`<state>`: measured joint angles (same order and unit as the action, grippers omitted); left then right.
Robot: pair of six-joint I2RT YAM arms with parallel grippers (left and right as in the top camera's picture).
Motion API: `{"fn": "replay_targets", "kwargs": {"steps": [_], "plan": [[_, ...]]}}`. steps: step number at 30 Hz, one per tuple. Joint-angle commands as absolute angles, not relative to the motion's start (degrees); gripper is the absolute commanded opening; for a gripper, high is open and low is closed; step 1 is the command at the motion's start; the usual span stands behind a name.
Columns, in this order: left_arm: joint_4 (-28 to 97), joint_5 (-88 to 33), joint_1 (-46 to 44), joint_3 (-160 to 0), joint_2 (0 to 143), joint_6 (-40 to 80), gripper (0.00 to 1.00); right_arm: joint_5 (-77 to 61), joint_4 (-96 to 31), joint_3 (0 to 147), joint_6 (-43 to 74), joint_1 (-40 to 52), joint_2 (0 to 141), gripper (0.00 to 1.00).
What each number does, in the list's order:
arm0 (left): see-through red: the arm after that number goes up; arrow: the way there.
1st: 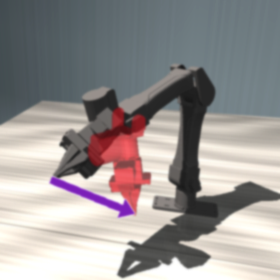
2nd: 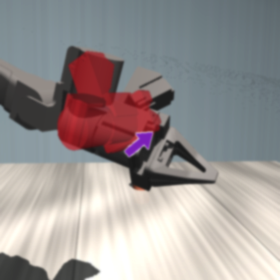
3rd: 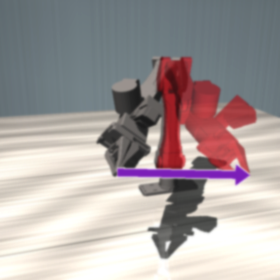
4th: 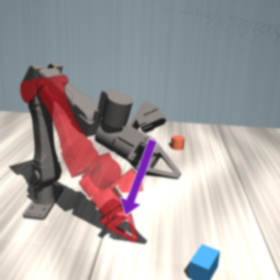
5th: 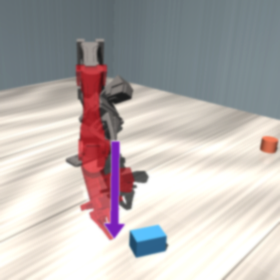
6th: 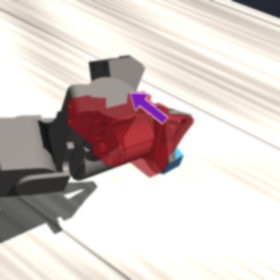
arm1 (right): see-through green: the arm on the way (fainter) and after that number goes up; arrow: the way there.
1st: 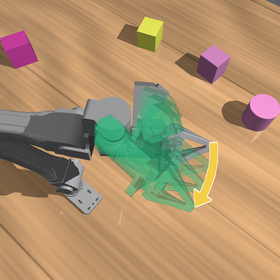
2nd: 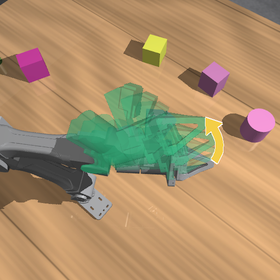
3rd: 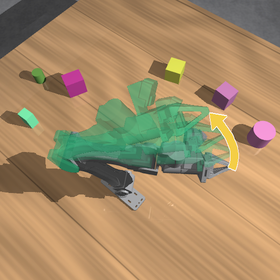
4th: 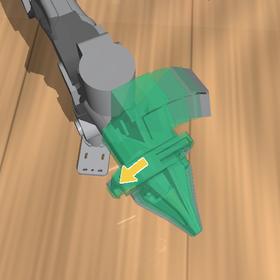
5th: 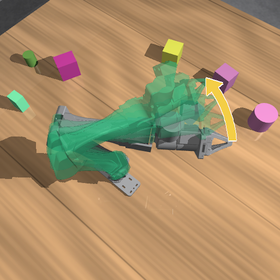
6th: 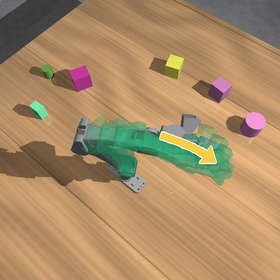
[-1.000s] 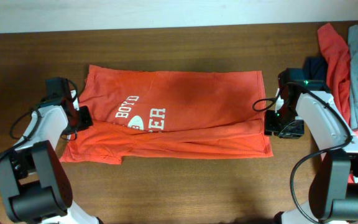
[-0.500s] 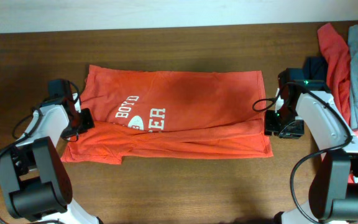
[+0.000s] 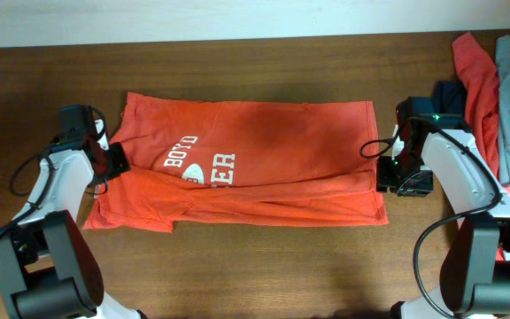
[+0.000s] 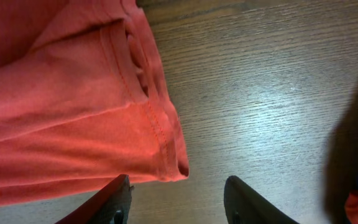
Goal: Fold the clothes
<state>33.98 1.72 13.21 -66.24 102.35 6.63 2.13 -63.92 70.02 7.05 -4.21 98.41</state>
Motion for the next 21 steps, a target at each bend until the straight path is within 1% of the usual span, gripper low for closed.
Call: {"fn": "replay_targets", "kwargs": {"steps": [1,7,8,9,10,11,12,13,14,16,21], "plan": [[32.9,0.6,14.8,-67.2,101.2,11.6,0.00,3.3,-63.6,70.8,6.9,-4.5,97.9,0.53],[33.5,-0.7,15.7,-67.2,101.2,11.7,0.01,2.5,-63.2,70.8,6.8,-4.5,97.9,0.53],[33.8,-0.7,15.7,-67.2,101.2,11.7,0.04,0.9,-63.2,70.8,5.4,-4.5,97.9,0.53],[34.2,-0.7,15.7,-67.2,101.2,11.7,0.15,-1.0,-63.2,70.8,3.5,-4.5,97.9,0.53],[35.1,-1.1,15.7,-67.2,101.2,11.7,0.56,-3.3,-63.1,70.8,1.4,-4.5,97.9,0.53],[35.6,-2.3,15.7,-67.2,101.2,11.7,0.71,-3.8,-63.0,70.8,1.2,-4.5,97.9,0.53],[36.5,-5.1,15.7,-67.2,101.2,10.5,0.78,-4.1,-62.8,70.8,0.8,-4.5,97.9,0.53],[37.3,-7.6,15.6,-67.4,101.0,9.4,0.82,-4.1,-62.5,70.8,0.8,-4.5,97.9,0.53],[38.2,-9.7,15.6,-67.4,100.9,9.1,0.84,-4.1,-62.3,70.8,0.8,-4.5,97.9,0.53],[40.9,-12.8,15.2,-67.7,99.9,8.7,0.84,-4.1,-61.9,70.8,0.8,-4.5,97.9,0.53],[47.6,-9.5,10.6,-67.7,95.6,3.7,0.84,-4.1,-61.7,70.8,0.8,-4.5,97.9,0.53]]}}
